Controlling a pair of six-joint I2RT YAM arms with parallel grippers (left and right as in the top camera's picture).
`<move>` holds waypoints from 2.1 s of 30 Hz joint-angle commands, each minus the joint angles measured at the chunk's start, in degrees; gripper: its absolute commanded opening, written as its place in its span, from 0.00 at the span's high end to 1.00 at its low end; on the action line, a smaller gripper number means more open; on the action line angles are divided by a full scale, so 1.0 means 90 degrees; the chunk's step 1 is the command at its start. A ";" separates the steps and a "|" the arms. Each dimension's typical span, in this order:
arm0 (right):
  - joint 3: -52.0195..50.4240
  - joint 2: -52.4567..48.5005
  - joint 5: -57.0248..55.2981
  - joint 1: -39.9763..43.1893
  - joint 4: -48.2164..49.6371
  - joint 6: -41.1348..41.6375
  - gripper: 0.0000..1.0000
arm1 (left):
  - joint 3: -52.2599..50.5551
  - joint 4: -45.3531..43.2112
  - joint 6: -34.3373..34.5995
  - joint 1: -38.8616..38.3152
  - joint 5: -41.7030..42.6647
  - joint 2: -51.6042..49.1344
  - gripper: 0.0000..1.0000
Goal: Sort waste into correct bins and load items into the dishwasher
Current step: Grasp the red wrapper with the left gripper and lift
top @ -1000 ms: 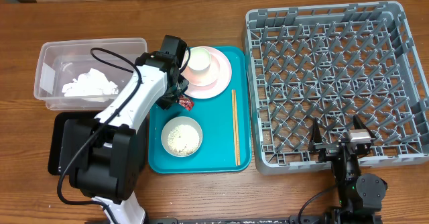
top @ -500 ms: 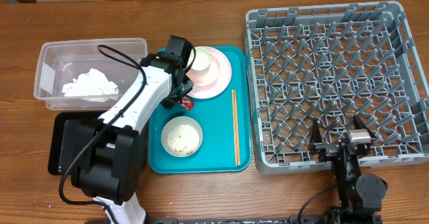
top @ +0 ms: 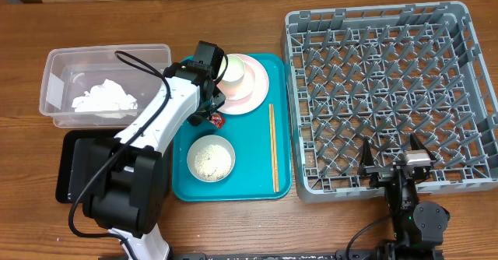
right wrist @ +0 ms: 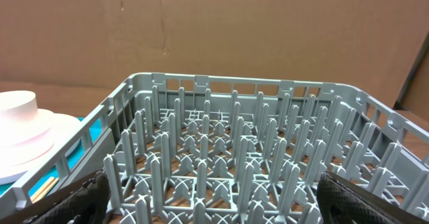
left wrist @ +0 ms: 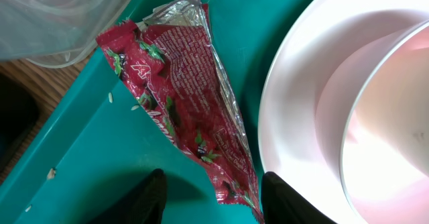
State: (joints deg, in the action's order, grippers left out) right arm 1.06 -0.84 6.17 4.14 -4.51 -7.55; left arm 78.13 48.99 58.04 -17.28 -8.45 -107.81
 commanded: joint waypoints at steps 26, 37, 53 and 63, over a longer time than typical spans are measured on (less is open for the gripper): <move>-0.0068 0.0063 0.0039 0.0000 0.0034 -0.0022 0.00 | -0.0641 -0.0636 -0.0124 -0.0049 -0.0136 -0.0063 0.50; -0.0068 0.0063 0.0039 0.0000 0.0034 -0.0022 0.00 | -0.0979 -0.0833 -0.0146 -0.0049 -0.0138 -0.0068 0.50; -0.0068 0.0063 0.0039 0.0000 0.0034 -0.0022 0.00 | -0.1010 -0.0879 -0.0146 -0.0046 -0.0131 -0.0068 0.89; -0.0068 0.0063 0.0039 0.0000 0.0034 -0.0022 0.00 | -0.0542 -0.0792 -0.0474 -0.0041 -0.0085 -0.0019 0.96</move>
State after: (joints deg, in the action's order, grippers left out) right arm 1.06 -0.84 6.17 4.14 -4.49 -7.53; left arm 70.08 41.56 56.36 -17.28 -8.45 -107.81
